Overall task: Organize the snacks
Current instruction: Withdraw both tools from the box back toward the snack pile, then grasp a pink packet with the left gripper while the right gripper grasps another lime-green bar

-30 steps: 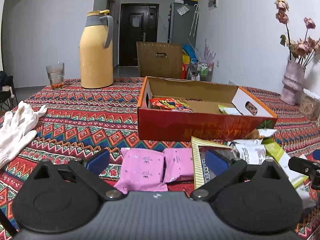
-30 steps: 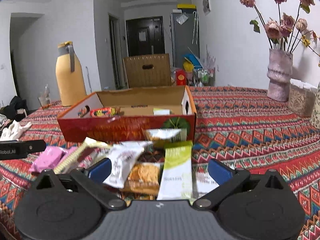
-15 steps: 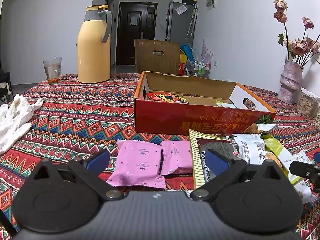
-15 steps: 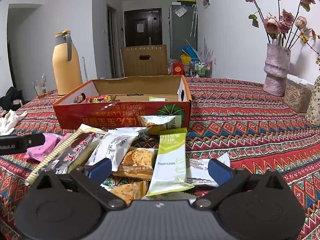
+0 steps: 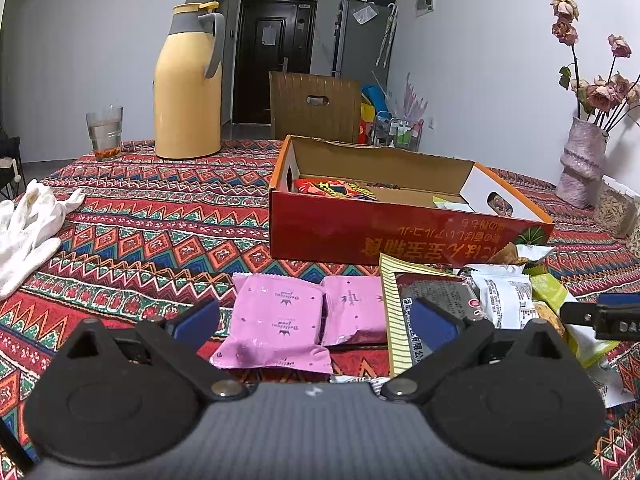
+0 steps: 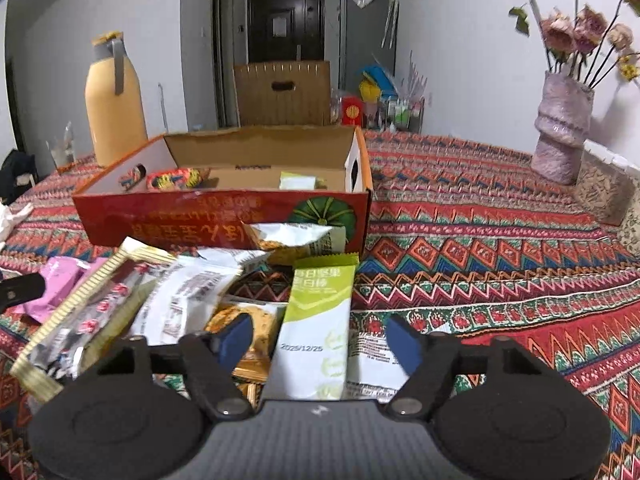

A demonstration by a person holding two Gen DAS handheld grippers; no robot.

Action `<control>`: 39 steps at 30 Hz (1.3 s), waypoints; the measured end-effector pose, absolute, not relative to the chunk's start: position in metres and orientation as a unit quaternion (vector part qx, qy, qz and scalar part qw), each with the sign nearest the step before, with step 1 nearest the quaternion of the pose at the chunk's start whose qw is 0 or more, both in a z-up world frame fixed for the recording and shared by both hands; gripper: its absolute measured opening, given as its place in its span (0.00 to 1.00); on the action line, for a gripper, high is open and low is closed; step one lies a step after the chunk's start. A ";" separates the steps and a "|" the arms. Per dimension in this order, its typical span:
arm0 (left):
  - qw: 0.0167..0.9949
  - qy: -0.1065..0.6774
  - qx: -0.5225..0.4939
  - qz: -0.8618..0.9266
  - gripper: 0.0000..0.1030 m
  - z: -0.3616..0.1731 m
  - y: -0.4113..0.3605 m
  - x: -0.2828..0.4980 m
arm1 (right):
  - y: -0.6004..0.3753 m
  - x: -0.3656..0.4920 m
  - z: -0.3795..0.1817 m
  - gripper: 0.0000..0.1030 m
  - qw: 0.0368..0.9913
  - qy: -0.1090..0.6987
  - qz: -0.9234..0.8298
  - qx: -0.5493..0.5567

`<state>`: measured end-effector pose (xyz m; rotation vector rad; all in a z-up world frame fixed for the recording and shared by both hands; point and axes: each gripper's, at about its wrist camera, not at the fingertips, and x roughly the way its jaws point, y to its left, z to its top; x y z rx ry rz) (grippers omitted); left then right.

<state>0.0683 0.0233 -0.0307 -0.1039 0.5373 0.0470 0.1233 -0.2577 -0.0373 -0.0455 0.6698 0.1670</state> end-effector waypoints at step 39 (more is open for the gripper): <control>0.934 0.351 -0.024 0.068 1.00 -0.026 0.042 0.111 | -0.293 0.122 -0.043 0.35 0.959 0.257 0.086 0.082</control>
